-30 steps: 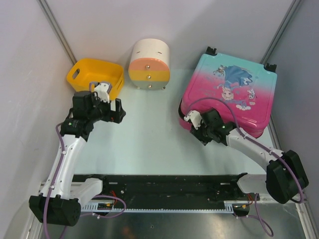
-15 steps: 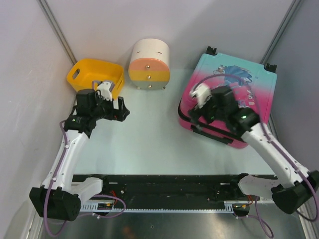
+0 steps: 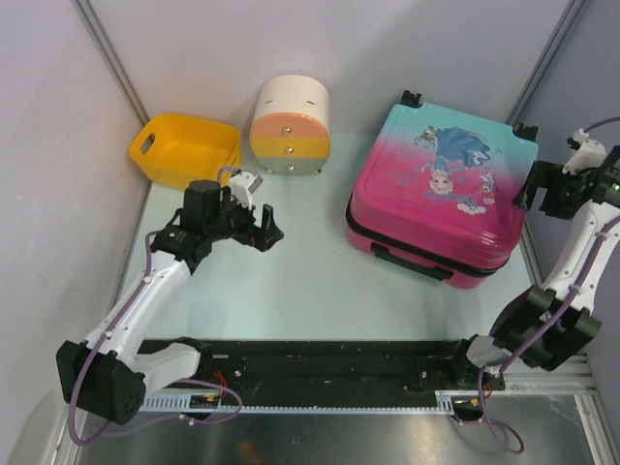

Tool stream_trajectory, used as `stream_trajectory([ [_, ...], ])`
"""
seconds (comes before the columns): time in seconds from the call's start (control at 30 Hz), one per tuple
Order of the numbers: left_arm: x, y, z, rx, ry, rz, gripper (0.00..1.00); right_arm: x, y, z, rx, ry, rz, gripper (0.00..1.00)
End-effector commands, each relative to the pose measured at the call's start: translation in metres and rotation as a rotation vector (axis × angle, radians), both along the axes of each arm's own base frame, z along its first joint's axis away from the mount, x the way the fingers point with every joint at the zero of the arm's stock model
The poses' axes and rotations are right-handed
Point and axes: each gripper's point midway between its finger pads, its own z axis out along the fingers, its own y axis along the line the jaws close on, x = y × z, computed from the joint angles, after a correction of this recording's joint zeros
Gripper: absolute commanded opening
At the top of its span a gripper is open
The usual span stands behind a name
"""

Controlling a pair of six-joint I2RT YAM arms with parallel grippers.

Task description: Open, take out, and arrange the luggage

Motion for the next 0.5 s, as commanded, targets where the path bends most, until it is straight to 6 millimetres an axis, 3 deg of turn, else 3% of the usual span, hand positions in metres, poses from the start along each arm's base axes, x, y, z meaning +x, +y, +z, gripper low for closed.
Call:
stream_trajectory([
  [0.0, -0.005, -0.016, -0.004, -0.063, 0.008, -0.058, 1.0, -0.011, 0.017, -0.037, 0.238, 0.15, 0.013, 0.96],
  [0.07, -0.008, -0.018, -0.004, -0.08, 0.008, -0.07, 1.0, -0.013, 0.034, -0.054, 0.382, 0.204, 0.056, 0.95],
  [0.2, -0.013, -0.018, -0.001, -0.106, -0.017, -0.063, 1.0, -0.017, 0.079, -0.059, 0.614, 0.218, 0.178, 0.92],
  [0.33, -0.017, -0.016, -0.003, -0.127, -0.022, -0.046, 1.0, -0.032, 0.135, -0.059, 0.666, 0.246, 0.349, 0.9],
  [0.4, -0.018, -0.017, -0.007, -0.141, -0.007, -0.039, 1.0, -0.043, 0.174, -0.063, 0.683, 0.282, 0.461, 0.88],
  [0.47, -0.019, -0.018, -0.01, -0.162, 0.021, -0.026, 1.0, -0.05, 0.201, -0.056, 0.67, 0.253, 0.541, 0.88],
])
